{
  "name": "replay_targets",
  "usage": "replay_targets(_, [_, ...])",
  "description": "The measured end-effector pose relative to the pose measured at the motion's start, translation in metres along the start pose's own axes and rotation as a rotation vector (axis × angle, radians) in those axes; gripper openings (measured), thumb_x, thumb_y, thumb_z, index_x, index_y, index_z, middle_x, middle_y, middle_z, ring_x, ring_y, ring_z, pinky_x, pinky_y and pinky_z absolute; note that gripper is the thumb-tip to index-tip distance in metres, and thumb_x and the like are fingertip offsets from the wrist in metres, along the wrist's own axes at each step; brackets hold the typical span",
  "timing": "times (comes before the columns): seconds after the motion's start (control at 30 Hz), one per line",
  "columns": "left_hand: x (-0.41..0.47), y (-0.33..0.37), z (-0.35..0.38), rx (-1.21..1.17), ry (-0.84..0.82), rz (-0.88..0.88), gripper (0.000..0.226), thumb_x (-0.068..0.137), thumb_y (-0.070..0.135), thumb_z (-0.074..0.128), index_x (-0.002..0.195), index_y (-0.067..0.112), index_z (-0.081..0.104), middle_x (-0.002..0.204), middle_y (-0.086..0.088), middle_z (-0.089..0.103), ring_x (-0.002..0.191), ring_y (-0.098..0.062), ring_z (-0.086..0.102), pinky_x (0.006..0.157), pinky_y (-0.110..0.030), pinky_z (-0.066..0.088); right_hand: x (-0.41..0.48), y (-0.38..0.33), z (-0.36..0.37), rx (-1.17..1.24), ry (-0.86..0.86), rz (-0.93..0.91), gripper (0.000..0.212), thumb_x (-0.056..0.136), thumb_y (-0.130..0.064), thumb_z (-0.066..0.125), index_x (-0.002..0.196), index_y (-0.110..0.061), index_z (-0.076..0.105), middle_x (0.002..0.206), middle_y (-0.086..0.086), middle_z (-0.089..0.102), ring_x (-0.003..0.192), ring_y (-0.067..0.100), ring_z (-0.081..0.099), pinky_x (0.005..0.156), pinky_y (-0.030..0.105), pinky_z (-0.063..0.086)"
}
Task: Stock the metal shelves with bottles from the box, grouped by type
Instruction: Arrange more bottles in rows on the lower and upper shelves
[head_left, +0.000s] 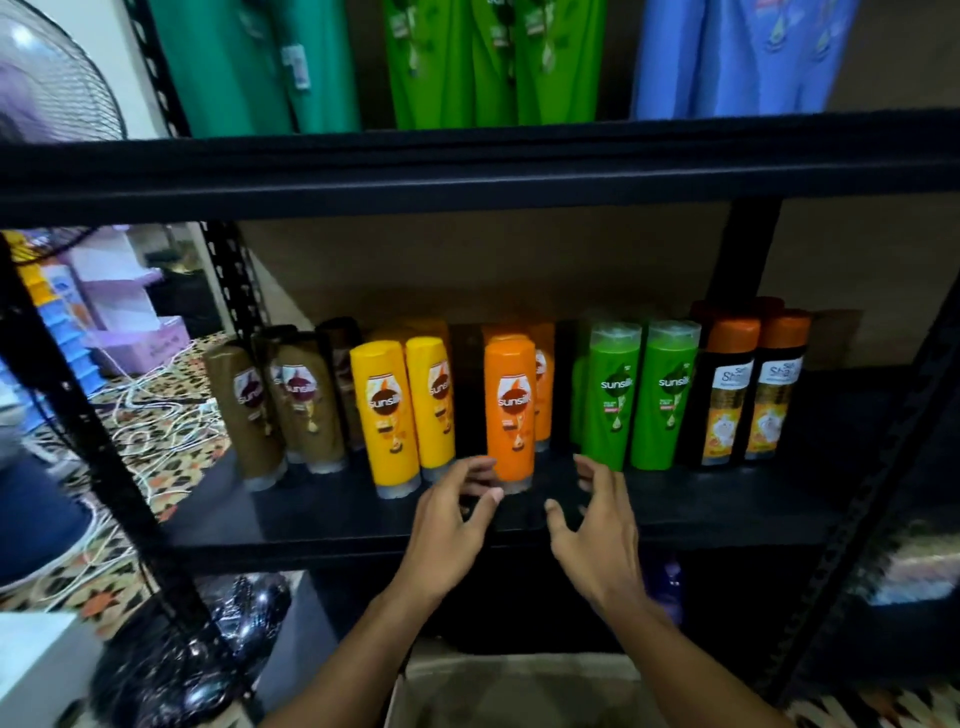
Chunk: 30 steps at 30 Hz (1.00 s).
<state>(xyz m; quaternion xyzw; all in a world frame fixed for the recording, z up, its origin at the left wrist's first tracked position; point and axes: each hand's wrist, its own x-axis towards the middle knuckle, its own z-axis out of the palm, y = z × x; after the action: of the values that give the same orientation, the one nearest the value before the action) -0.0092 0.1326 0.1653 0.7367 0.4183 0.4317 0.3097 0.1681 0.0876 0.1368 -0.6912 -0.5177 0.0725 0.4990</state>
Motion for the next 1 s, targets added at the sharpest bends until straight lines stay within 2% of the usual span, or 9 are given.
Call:
replay_targets(0.1, [0.009, -0.009, -0.016, -0.055, 0.084, -0.035, 0.034, 0.098, 0.024, 0.066, 0.132, 0.029, 0.059, 0.120, 0.016, 0.065, 0.105, 0.008, 0.061, 0.080, -0.006, 0.047, 0.005, -0.012, 0.024, 0.035, -0.057, -0.002, 0.073, 0.082, -0.035, 0.079, 0.142, -0.027, 0.038, 0.138, -0.005, 0.044, 0.125, 0.012, 0.048, 0.102, 0.041, 0.049])
replay_targets(0.2, [0.022, -0.021, -0.021, -0.090, 0.085, -0.072, 0.036, 0.100, 0.025, 0.064, 0.135, 0.029, 0.056, 0.123, 0.016, 0.063, 0.106, 0.010, 0.060, 0.079, -0.007, 0.049, 0.016, -0.019, 0.043, 0.050, -0.085, 0.047, 0.089, 0.076, -0.048, 0.083, 0.145, -0.029, 0.031, 0.141, -0.002, 0.040, 0.128, 0.015, 0.045, 0.104, 0.035, 0.044])
replay_targets(0.33, [0.037, -0.040, -0.017, -0.108, 0.063, -0.101, 0.034, 0.104, 0.023, 0.057, 0.138, 0.028, 0.053, 0.127, 0.013, 0.062, 0.107, 0.017, 0.057, 0.079, -0.004, 0.048, 0.038, -0.020, 0.065, 0.042, -0.079, 0.123, 0.104, 0.070, -0.056, 0.084, 0.149, -0.026, 0.022, 0.145, 0.002, 0.036, 0.132, 0.024, 0.045, 0.105, 0.044, 0.045])
replay_targets(0.47, [0.045, -0.062, -0.008, -0.110, 0.030, -0.130, 0.035, 0.106, 0.023, 0.052, 0.140, 0.029, 0.050, 0.131, 0.012, 0.060, 0.110, 0.020, 0.054, 0.087, -0.013, 0.050, 0.051, -0.011, 0.081, 0.001, -0.015, 0.140, 0.092, 0.070, -0.056, 0.083, 0.143, -0.025, 0.035, 0.136, 0.001, 0.050, 0.123, 0.026, 0.054, 0.099, 0.047, 0.051])
replay_targets(0.53, [0.048, -0.065, -0.004, -0.111, 0.018, -0.143, 0.037, 0.106, 0.023, 0.053, 0.143, 0.028, 0.047, 0.136, 0.010, 0.058, 0.109, 0.018, 0.054, 0.083, -0.010, 0.049, 0.049, -0.010, 0.082, 0.014, 0.020, 0.132, 0.088, 0.067, -0.057, 0.084, 0.137, -0.026, 0.041, 0.131, 0.000, 0.056, 0.116, 0.025, 0.059, 0.094, 0.046, 0.054])
replay_targets(0.63, [0.058, -0.066, 0.007, -0.134, 0.015, -0.156, 0.046, 0.104, 0.023, 0.058, 0.147, 0.026, 0.042, 0.143, 0.007, 0.053, 0.113, 0.008, 0.056, 0.084, -0.011, 0.046, 0.046, -0.002, 0.079, 0.022, 0.068, 0.101, 0.085, 0.063, -0.057, 0.085, 0.131, -0.027, 0.043, 0.126, 0.000, 0.060, 0.109, 0.022, 0.063, 0.089, 0.046, 0.057])
replay_targets(0.73, [0.073, -0.060, 0.021, -0.151, 0.028, -0.178, 0.057, 0.100, 0.024, 0.064, 0.150, 0.025, 0.036, 0.149, 0.004, 0.048, 0.128, -0.008, 0.052, 0.101, -0.030, 0.048, 0.047, 0.006, 0.074, 0.074, 0.049, 0.065, 0.077, 0.062, -0.059, 0.086, 0.122, -0.030, 0.047, 0.117, -0.005, 0.062, 0.100, 0.014, 0.065, 0.083, 0.043, 0.059])
replay_targets(0.8, [0.082, -0.058, 0.033, -0.157, 0.051, -0.192, 0.059, 0.099, 0.022, 0.065, 0.150, 0.024, 0.034, 0.152, 0.001, 0.047, 0.133, -0.012, 0.050, 0.106, -0.037, 0.047, 0.049, 0.010, 0.068, 0.145, 0.003, 0.074, 0.072, 0.063, -0.057, 0.088, 0.118, -0.033, 0.048, 0.114, -0.009, 0.063, 0.097, 0.008, 0.065, 0.081, 0.038, 0.060])
replay_targets(1.0, [0.101, -0.060, 0.053, -0.160, 0.081, -0.208, 0.068, 0.090, 0.021, 0.077, 0.147, 0.019, 0.039, 0.142, -0.001, 0.055, 0.125, -0.013, 0.055, 0.089, -0.022, 0.047, 0.048, 0.016, 0.047, 0.192, -0.073, 0.116, 0.070, 0.064, -0.049, 0.091, 0.117, -0.037, 0.046, 0.110, -0.013, 0.065, 0.094, 0.003, 0.065, 0.082, 0.030, 0.058])
